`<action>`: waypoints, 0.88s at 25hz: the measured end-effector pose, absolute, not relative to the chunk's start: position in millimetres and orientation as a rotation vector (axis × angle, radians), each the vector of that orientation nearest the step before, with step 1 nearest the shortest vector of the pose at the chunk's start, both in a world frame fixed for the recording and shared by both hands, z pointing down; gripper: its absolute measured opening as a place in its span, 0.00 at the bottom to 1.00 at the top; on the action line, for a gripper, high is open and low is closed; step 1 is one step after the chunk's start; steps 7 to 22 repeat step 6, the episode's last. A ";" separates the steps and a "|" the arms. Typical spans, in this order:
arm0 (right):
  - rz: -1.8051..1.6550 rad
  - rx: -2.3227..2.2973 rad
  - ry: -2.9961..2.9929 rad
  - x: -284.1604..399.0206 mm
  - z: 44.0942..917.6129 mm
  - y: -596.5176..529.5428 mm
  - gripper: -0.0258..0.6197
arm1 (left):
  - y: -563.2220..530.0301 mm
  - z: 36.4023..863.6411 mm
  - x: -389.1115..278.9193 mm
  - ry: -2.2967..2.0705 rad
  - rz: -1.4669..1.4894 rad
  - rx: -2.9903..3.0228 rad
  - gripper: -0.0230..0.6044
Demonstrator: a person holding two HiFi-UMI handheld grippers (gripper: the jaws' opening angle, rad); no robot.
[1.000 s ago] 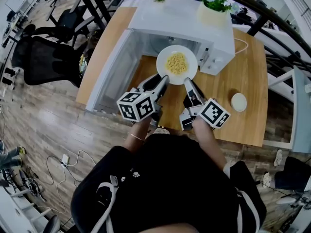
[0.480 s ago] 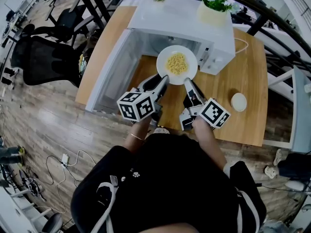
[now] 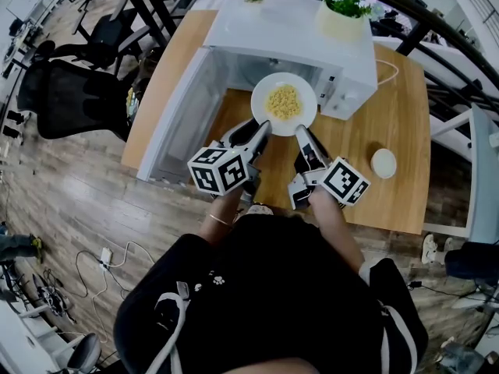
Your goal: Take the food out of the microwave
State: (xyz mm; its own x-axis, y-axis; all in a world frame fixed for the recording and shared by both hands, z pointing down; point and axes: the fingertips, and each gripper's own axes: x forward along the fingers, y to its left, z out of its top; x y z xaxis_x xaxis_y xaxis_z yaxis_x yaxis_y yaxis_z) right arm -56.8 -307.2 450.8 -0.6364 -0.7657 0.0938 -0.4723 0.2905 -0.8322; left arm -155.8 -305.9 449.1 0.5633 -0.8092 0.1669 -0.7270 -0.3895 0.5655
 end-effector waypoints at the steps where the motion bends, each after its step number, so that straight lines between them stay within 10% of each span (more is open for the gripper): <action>1: -1.274 -1.122 2.241 -56.7 450.9 -307.3 0.13 | -306.1 449.0 -155.6 -1.225 -0.180 2.203 0.23; 22: -1.277 -1.124 2.237 -55.4 450.4 -307.3 0.13 | -305.9 448.2 -154.3 -1.221 -0.176 2.204 0.23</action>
